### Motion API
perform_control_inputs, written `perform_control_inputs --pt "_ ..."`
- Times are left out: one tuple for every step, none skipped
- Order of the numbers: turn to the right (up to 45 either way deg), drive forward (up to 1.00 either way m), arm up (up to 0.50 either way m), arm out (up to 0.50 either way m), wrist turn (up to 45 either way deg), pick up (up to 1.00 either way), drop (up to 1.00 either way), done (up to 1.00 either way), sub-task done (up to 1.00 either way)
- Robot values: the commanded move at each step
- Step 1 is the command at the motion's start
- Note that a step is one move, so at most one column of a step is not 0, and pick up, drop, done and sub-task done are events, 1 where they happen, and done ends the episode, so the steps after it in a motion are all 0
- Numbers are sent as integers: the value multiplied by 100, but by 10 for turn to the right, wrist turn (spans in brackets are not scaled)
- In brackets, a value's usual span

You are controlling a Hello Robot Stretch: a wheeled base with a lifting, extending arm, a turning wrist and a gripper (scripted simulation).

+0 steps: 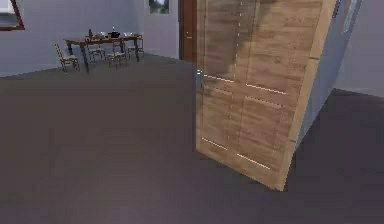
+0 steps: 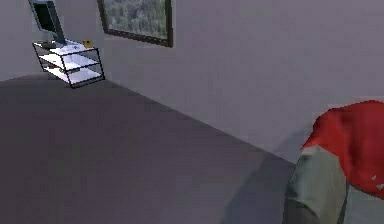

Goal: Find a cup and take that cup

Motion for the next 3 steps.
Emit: perform_control_inputs --pt "-210 0 0 0 0 0 0 0 0" --pt "0 100 0 0 0 0 0 0 0" --pt "0 100 0 0 0 0 0 0 0"
